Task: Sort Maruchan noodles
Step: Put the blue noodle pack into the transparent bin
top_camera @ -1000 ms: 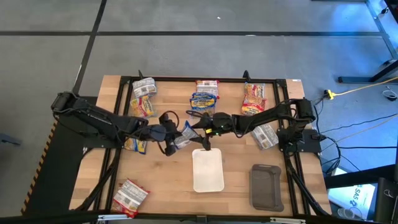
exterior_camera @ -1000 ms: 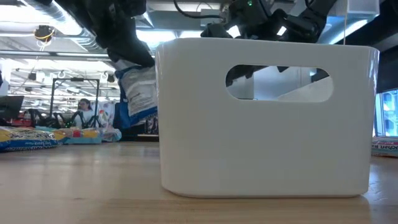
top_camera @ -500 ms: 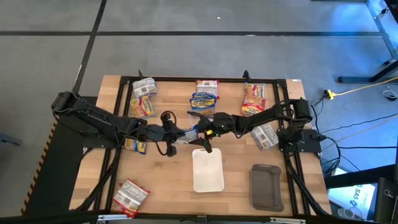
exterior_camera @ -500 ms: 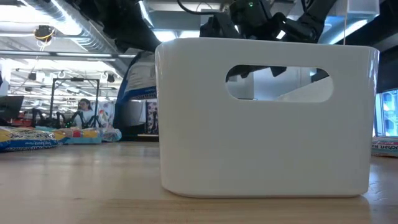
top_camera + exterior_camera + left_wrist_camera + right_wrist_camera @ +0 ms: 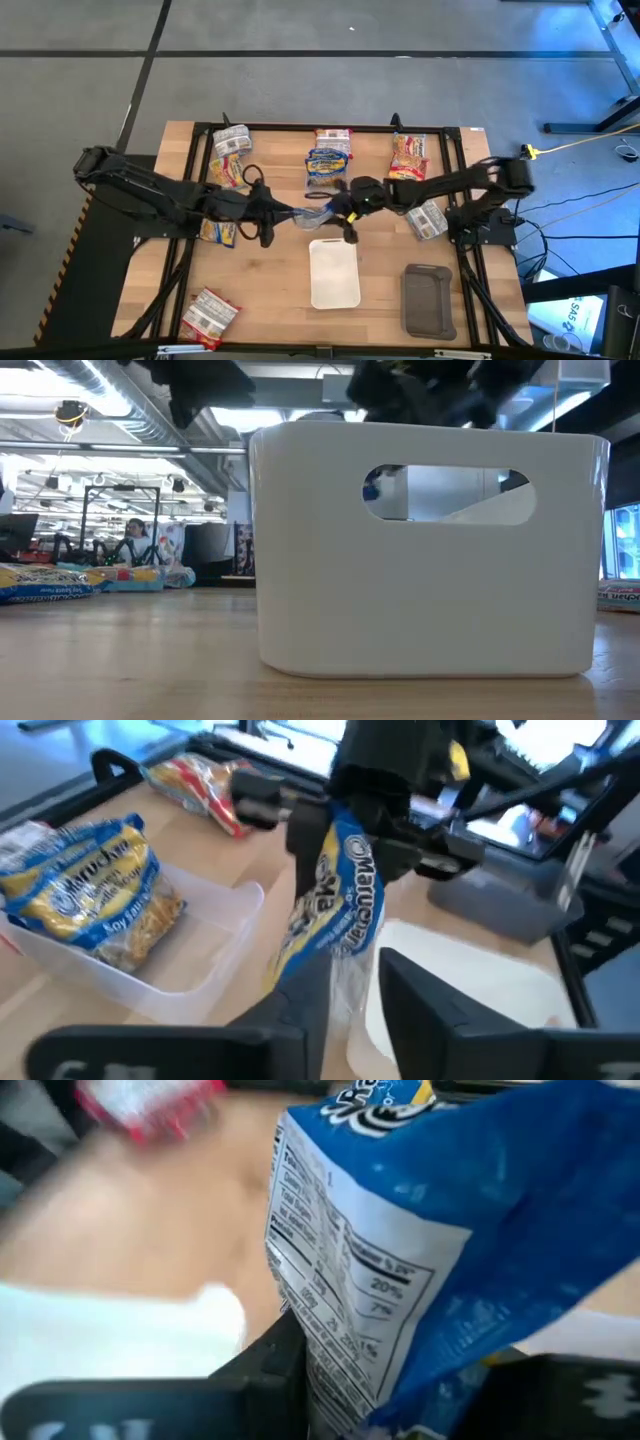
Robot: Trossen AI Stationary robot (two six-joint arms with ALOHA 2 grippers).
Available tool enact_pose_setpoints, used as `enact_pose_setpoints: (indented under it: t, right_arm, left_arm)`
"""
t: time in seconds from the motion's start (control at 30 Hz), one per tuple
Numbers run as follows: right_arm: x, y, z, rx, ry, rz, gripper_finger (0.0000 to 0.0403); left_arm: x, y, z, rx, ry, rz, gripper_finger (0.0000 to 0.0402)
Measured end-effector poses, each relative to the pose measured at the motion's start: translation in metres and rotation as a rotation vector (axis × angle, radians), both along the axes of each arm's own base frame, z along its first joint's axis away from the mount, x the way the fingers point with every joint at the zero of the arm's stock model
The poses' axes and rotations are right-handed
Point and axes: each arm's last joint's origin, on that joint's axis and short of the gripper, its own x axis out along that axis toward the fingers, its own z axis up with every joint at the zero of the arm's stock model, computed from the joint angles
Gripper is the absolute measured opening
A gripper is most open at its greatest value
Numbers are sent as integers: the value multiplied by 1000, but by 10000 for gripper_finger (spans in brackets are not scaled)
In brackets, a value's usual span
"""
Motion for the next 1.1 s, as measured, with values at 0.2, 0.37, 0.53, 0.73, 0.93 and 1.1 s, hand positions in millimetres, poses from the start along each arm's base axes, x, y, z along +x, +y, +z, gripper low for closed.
enact_pose_setpoints:
  t: [0.2, 0.37, 0.53, 0.73, 0.93, 1.1]
  right_arm:
    - [-32, 34, 28, -358, 47, 5, 99]
    - [-54, 70, 40, -741, 47, -9, 101]
    - [-68, 99, 43, -1061, 60, 14, 102]
    - [-77, 114, 45, -1225, 72, 2, 103]
    - [-74, 109, 47, -690, -22, -135, 103]
    - [-66, 89, 45, -388, -45, -384, 103]
  left_arm:
    - [-1, 3, 2, 4, -11, 27, 145]
    - [5, 5, -2, -21, -17, 52, 189]
    - [14, 5, -4, -42, -44, 29, 210]
    - [20, 7, -6, -57, -51, 3, 213]
    - [20, 2, -4, -10, -69, -28, 211]
    - [26, -5, -12, 54, -41, -61, 210]
